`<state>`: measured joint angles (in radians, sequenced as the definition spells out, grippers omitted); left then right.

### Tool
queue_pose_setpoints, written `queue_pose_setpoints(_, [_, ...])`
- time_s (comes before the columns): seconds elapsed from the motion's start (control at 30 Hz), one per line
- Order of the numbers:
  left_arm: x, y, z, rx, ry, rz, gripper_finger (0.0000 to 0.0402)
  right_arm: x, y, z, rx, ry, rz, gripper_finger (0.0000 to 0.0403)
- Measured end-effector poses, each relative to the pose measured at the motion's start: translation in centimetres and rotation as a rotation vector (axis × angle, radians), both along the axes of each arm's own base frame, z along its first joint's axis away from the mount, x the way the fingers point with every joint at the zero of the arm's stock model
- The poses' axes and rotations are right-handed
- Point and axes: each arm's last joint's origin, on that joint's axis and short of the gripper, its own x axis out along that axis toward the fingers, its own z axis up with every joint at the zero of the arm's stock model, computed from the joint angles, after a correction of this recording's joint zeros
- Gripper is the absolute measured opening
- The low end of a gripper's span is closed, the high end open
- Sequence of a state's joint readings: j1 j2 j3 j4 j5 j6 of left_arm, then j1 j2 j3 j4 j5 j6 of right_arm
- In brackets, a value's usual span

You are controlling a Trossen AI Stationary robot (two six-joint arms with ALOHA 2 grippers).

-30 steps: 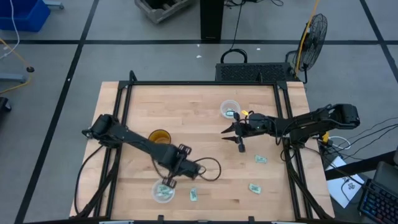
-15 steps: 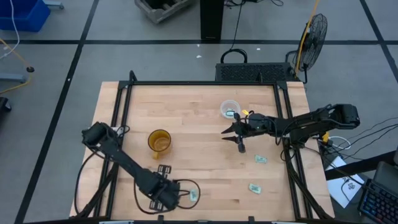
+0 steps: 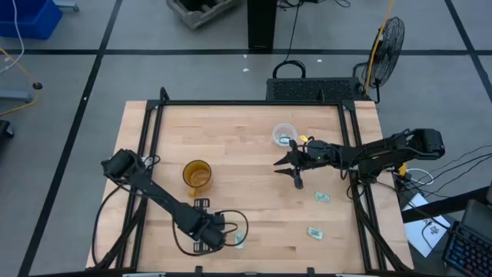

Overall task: Pick and place items into bin
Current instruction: Put the green stevia packet into the bottom transparent bin, then put the green stevia packet into the top transparent bin

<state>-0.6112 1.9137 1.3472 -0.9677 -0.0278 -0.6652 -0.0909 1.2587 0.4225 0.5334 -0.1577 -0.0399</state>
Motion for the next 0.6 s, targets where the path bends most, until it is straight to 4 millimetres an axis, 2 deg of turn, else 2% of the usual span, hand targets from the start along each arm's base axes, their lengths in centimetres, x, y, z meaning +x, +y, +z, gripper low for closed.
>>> queue_pose_setpoints(0.23, [0.5,0.8,0.0,-0.050,0.030,0.025,0.0089,0.0,0.0,0.0,-0.002,0.000,0.001,0.0116])
queue_pose_setpoints(0.37, [1.3,1.0,0.6,-0.122,0.042,0.024,0.0104,0.0,0.0,0.0,-0.030,-0.001,0.012,0.0116])
queue_pose_setpoints(0.47, [2.5,1.5,2.0,-0.148,0.009,0.045,0.0106,0.0,0.0,0.0,-0.051,-0.001,0.021,0.0116])
queue_pose_setpoints(0.6, [4.2,1.8,5.2,-0.145,-0.096,-0.018,0.0106,-0.1,0.0,-0.3,-0.027,0.031,0.013,0.0116])
